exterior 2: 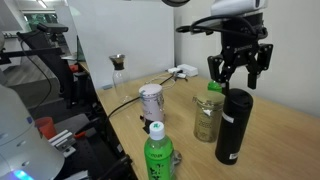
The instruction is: Pick the black bottle and move it to the left on the table
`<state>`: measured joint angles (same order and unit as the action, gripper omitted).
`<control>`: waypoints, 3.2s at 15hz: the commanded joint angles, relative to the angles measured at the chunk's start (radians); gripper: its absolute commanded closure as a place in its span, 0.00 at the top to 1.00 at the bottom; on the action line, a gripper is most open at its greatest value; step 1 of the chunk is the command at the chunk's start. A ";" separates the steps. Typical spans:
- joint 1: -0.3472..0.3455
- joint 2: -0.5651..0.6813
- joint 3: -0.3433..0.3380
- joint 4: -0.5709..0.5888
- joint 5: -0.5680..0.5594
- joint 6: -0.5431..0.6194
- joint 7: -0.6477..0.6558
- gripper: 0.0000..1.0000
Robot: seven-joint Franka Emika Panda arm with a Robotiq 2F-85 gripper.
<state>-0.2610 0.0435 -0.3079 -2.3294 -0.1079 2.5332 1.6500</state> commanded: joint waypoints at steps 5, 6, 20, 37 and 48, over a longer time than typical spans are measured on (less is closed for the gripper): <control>-0.005 0.005 0.003 0.003 0.017 -0.053 -0.019 0.72; -0.005 0.011 0.003 0.001 0.022 -0.052 -0.021 0.83; -0.001 0.063 0.002 -0.002 0.113 -0.037 -0.092 0.44; -0.003 0.040 0.003 0.007 0.141 -0.115 -0.204 0.44; -0.002 -0.033 0.012 0.028 0.125 -0.184 -0.235 0.44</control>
<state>-0.2595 0.0448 -0.3001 -2.3082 0.0086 2.3922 1.4442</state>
